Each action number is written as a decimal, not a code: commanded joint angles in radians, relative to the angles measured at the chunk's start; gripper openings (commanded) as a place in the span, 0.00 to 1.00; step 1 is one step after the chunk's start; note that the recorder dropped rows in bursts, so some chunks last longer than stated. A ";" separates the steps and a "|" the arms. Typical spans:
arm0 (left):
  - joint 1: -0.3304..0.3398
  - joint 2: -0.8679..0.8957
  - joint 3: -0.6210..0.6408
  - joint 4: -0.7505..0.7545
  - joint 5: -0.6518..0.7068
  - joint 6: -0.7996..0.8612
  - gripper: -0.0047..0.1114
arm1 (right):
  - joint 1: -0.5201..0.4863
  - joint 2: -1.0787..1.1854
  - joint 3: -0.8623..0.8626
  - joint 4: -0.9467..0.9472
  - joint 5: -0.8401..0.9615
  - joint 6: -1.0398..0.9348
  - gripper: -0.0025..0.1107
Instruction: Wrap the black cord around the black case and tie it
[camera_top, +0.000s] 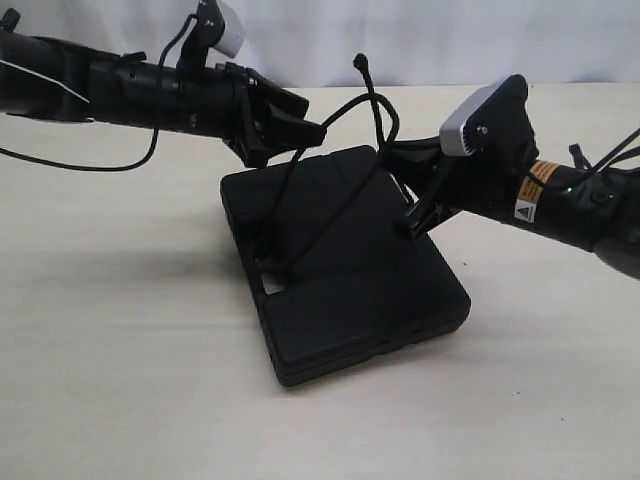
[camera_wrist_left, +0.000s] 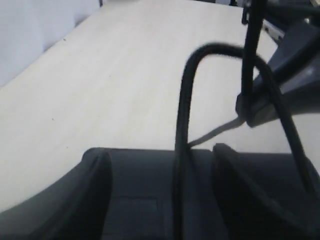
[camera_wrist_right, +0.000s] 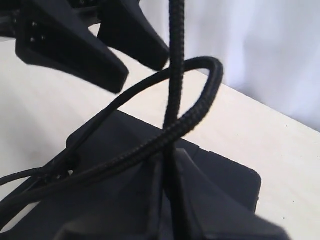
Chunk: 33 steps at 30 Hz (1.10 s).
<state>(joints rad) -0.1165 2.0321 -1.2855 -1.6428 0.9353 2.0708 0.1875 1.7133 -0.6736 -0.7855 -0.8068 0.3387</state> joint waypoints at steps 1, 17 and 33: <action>0.000 -0.081 -0.008 -0.098 0.056 0.003 0.53 | 0.001 -0.007 0.000 0.012 -0.030 0.006 0.06; -0.157 -0.105 -0.008 -0.102 -0.136 -0.030 0.52 | 0.001 -0.007 0.000 0.012 -0.028 0.006 0.06; -0.174 -0.105 -0.024 -0.102 -0.161 -0.035 0.04 | 0.001 -0.007 0.000 0.059 0.069 0.014 0.06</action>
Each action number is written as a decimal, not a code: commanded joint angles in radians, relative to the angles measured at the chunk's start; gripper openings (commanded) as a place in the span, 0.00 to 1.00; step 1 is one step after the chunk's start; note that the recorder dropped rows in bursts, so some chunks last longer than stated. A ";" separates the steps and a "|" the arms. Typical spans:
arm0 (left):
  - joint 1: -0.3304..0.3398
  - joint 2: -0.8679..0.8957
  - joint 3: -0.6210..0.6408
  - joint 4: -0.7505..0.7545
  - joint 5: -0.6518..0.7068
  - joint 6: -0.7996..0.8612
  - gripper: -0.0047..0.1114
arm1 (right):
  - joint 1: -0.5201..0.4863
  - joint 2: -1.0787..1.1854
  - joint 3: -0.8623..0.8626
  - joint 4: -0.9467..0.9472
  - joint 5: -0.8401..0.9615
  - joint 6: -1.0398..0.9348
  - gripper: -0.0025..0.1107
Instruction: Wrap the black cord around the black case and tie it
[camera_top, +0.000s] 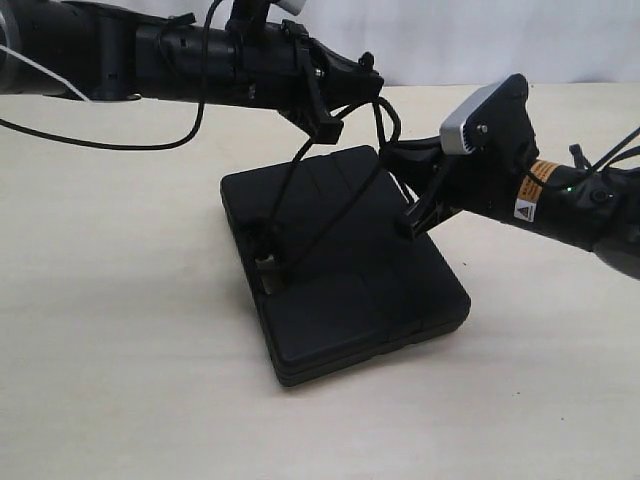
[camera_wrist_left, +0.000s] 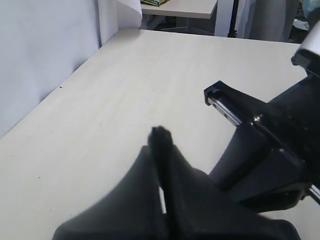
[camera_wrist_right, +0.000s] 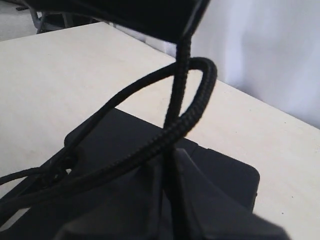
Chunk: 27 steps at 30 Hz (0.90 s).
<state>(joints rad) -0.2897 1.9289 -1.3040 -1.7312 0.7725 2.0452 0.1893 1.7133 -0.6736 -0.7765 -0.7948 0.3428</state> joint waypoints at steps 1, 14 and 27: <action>-0.001 -0.002 -0.005 -0.013 0.002 -0.009 0.04 | -0.001 -0.008 0.000 0.082 0.085 0.013 0.06; -0.001 -0.003 -0.005 -0.013 0.049 -0.036 0.04 | -0.001 -0.158 0.000 0.141 0.321 0.112 0.53; -0.001 -0.094 -0.018 -0.013 0.111 -0.038 0.04 | 0.000 -0.419 0.000 -0.211 0.282 0.288 0.44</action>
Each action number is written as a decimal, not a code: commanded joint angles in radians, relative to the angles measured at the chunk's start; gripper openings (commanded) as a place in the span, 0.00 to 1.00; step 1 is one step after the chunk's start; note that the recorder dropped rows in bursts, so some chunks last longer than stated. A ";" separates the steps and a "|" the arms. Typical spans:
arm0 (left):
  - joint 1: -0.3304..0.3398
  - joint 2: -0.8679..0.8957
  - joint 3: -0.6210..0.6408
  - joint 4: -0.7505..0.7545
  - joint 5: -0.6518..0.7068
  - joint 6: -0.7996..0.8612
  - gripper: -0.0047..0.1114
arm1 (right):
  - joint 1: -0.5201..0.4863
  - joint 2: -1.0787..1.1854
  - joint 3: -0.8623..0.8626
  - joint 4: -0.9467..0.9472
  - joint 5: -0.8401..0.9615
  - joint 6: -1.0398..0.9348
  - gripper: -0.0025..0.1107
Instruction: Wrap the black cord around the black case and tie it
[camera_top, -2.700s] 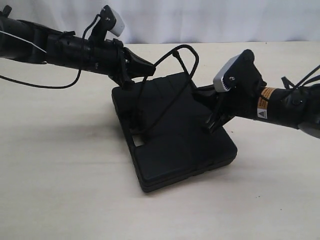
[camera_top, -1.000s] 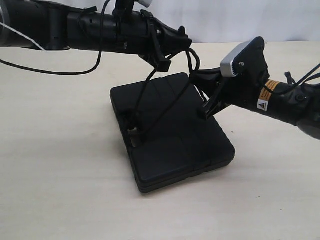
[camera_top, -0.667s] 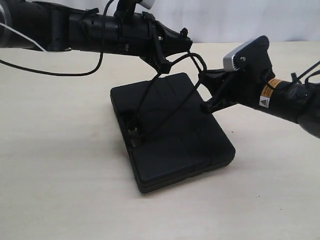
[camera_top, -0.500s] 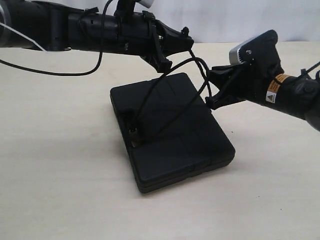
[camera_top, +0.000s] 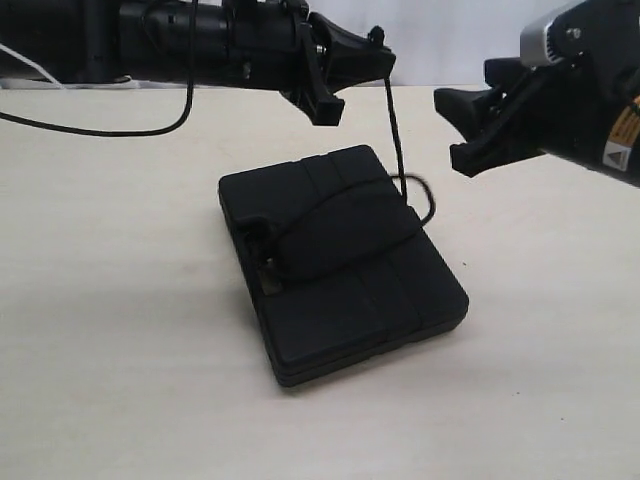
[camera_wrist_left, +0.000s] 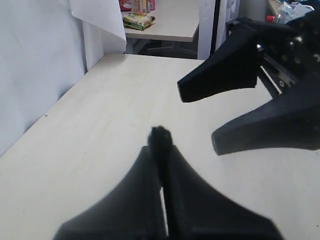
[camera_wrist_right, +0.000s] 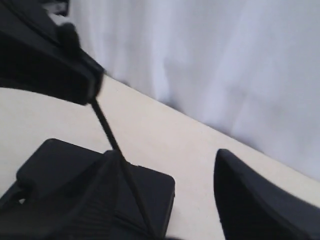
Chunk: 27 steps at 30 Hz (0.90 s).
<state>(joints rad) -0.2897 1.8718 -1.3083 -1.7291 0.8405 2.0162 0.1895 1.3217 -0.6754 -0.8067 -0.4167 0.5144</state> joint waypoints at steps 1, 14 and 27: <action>-0.001 -0.039 -0.014 -0.015 0.043 -0.009 0.04 | 0.000 -0.019 0.002 -0.221 -0.123 0.137 0.43; -0.001 -0.037 -0.014 -0.015 0.043 -0.009 0.04 | 0.000 0.243 0.002 0.038 -0.303 -0.083 0.43; -0.001 -0.037 -0.014 -0.015 0.038 -0.007 0.04 | 0.000 0.390 -0.075 0.114 -0.374 -0.212 0.43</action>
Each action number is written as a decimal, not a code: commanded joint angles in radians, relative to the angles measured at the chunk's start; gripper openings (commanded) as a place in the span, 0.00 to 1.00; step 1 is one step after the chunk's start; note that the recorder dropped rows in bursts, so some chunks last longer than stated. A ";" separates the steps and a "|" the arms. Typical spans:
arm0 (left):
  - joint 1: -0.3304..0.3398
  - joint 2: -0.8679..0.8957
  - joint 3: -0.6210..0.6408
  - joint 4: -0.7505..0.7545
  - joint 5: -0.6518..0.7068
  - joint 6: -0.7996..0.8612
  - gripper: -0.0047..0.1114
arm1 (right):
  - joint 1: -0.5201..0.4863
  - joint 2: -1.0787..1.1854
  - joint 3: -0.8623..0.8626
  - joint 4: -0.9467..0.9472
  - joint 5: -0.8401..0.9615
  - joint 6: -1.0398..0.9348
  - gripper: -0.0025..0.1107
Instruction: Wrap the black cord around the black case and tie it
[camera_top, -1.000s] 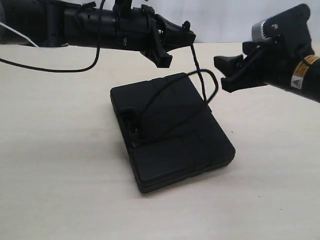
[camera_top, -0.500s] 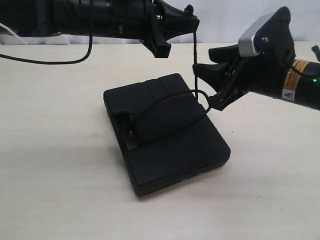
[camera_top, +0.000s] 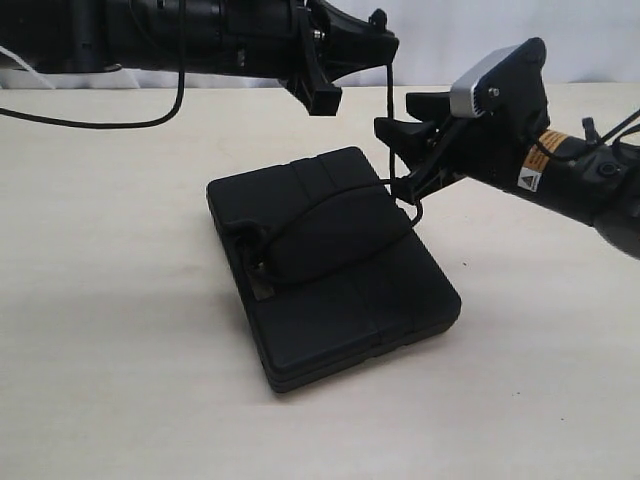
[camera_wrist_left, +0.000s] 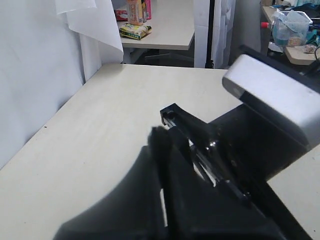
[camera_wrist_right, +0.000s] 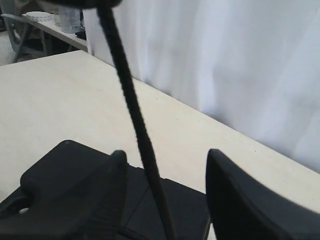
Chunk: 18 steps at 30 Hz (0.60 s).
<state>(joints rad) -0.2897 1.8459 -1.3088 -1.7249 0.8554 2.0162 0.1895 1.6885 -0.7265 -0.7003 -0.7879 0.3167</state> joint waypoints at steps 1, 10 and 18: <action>-0.001 -0.012 -0.013 -0.019 0.023 -0.007 0.04 | 0.000 0.027 -0.029 0.000 -0.002 -0.014 0.42; -0.001 -0.012 -0.013 -0.019 -0.079 -0.014 0.13 | 0.000 0.043 -0.049 -0.059 0.001 0.043 0.06; 0.001 -0.046 -0.013 0.355 -0.249 -0.363 0.52 | 0.000 0.023 -0.053 -0.057 0.031 0.079 0.06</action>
<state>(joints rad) -0.2897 1.8369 -1.3167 -1.5627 0.6717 1.8000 0.1895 1.7279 -0.7724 -0.7652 -0.7720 0.3818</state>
